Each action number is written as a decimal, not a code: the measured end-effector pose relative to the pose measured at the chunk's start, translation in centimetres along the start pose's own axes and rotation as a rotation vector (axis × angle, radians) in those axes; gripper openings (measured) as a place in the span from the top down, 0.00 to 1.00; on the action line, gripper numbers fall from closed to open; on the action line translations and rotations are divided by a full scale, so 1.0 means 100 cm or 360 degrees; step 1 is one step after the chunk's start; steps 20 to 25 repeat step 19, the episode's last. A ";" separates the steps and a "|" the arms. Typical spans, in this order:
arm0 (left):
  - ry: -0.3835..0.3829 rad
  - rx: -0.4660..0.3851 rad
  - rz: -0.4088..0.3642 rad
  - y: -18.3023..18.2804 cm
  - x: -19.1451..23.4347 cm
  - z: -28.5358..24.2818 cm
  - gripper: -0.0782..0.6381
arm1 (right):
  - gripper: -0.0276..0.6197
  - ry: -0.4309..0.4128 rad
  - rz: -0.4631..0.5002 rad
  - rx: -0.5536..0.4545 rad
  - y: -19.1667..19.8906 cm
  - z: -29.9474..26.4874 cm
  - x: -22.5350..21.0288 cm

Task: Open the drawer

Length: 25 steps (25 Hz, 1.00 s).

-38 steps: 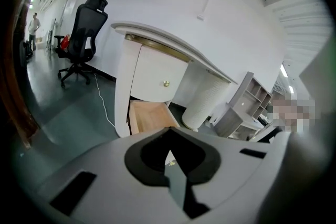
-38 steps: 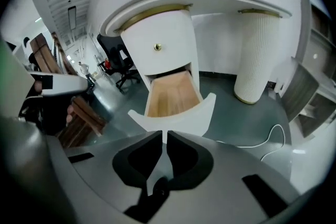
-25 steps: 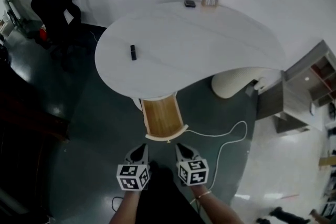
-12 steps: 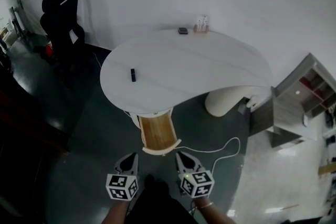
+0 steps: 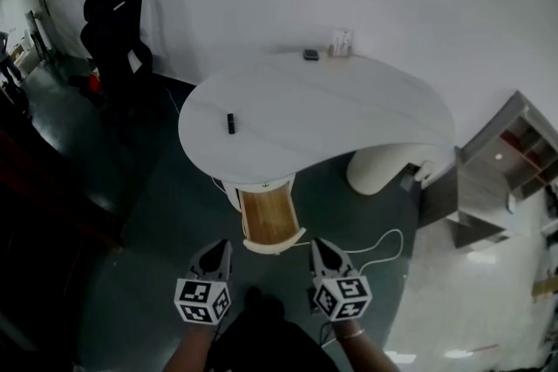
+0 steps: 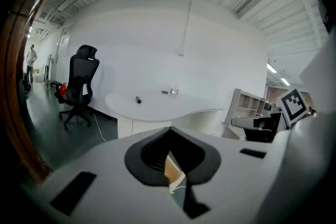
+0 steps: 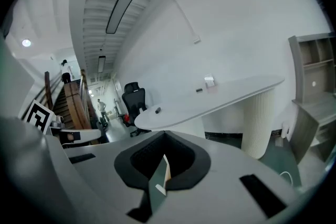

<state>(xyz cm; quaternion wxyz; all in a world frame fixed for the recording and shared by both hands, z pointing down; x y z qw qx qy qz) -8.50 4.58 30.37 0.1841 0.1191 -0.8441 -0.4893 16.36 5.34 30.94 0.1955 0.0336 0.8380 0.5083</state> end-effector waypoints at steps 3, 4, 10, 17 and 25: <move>-0.0008 -0.0007 0.0000 -0.003 -0.002 0.001 0.89 | 0.95 0.0023 0.0020 -0.0007 -0.005 0.004 -0.004; -0.0008 -0.0007 0.0000 -0.003 -0.002 0.001 0.89 | 0.95 0.0031 0.0017 -0.0010 -0.005 0.005 -0.006; -0.0004 -0.0023 -0.0001 -0.006 0.001 0.004 0.89 | 0.95 0.0051 0.0012 -0.0038 -0.006 0.008 -0.007; -0.0003 -0.0041 0.0023 -0.011 0.004 0.008 0.89 | 0.95 0.0009 0.0083 -0.0035 -0.009 0.004 0.008; -0.0004 -0.0054 0.0014 -0.019 0.007 0.003 0.89 | 0.95 -0.0013 0.0101 -0.0038 -0.018 -0.004 0.012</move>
Point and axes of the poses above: the fingertips, and each gripper's own axes: z backward along the fingers, x to its left, y out of its underside, the point moved 5 cm from there along z, backward along the fingers, and after that the axes turned 4 degrees about x, right-handed, at the moved point
